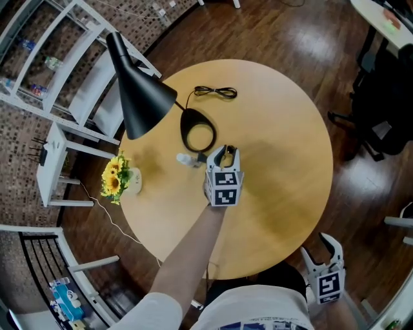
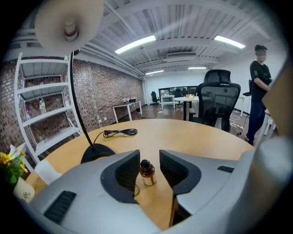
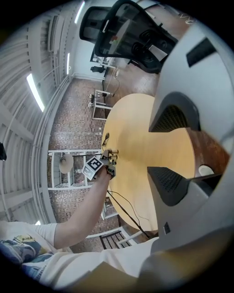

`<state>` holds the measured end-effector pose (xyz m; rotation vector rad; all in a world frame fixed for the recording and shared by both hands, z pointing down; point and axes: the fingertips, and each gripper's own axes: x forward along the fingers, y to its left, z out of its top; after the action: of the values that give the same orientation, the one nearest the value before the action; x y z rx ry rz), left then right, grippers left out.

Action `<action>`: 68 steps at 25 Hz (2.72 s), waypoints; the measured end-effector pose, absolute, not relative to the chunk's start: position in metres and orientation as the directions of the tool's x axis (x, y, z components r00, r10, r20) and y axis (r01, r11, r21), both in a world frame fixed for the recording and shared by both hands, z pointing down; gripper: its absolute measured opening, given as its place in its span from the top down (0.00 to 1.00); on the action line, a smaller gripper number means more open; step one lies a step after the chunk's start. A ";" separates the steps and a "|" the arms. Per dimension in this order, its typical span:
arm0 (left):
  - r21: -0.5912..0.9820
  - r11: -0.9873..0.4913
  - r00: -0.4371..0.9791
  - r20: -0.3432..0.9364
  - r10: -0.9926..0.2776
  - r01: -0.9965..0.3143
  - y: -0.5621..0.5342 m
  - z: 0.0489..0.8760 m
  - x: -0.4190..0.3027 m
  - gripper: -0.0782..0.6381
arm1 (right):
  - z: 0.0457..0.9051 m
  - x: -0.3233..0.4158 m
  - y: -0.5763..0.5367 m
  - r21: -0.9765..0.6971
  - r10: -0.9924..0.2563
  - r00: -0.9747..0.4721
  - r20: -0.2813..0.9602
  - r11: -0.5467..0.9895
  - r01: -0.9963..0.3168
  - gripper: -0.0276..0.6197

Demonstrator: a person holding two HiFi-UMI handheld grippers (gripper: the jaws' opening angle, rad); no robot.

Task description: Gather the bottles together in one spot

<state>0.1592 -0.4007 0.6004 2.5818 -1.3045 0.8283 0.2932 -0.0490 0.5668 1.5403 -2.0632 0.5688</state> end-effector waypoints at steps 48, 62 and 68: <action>0.271 -0.408 0.490 0.457 -0.742 -0.872 0.212 0.477 -0.274 0.67 | 0.460 0.036 0.236 -0.095 -0.829 -0.271 0.489 0.258 -0.961 0.48; 0.261 -0.391 0.469 0.449 -0.760 -0.883 0.239 0.481 -0.288 0.67 | 0.471 0.028 0.261 -0.081 -0.811 -0.280 0.513 0.279 -0.957 0.48; 0.247 -0.401 0.471 0.464 -0.750 -0.882 0.247 0.482 -0.288 0.67 | 0.470 0.022 0.264 -0.078 -0.810 -0.287 0.511 0.289 -0.954 0.48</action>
<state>-0.2878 0.2469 0.4818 2.2651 -1.3580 0.3873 0.0224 0.2642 0.4703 1.5886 -2.1905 0.5302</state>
